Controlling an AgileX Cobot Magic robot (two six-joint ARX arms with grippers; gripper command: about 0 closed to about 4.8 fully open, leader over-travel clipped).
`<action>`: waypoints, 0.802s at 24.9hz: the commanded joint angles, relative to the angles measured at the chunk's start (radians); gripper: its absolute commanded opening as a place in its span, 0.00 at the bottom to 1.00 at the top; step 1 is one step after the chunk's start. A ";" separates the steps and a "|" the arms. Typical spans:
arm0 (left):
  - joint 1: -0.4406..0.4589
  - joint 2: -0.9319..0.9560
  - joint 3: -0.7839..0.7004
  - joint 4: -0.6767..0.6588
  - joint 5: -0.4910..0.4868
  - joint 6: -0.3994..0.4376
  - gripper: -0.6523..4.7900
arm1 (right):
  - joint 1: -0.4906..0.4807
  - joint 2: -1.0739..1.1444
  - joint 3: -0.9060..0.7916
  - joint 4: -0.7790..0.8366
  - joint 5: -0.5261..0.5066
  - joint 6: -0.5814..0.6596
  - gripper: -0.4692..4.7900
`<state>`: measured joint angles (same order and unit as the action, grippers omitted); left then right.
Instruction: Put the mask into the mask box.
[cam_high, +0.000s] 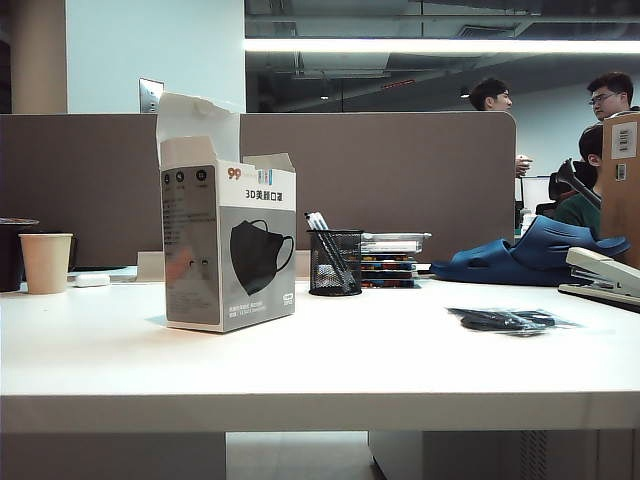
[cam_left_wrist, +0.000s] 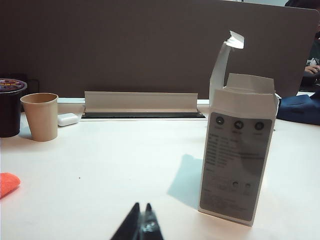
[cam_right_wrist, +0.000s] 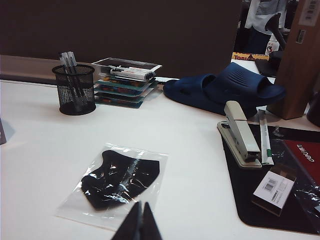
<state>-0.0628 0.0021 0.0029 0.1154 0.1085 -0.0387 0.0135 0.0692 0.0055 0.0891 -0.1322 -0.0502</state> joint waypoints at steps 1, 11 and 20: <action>0.002 0.000 0.005 0.013 0.001 0.003 0.11 | 0.000 0.000 -0.004 0.012 -0.002 0.002 0.08; 0.002 0.000 0.004 0.013 0.001 0.003 0.11 | 0.000 0.000 -0.004 0.013 -0.001 0.002 0.08; 0.002 0.000 0.006 0.014 0.034 0.000 0.11 | 0.000 -0.002 0.003 0.104 -0.001 0.002 0.08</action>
<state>-0.0628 0.0021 0.0029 0.1158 0.1165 -0.0391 0.0135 0.0689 0.0055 0.1654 -0.1322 -0.0498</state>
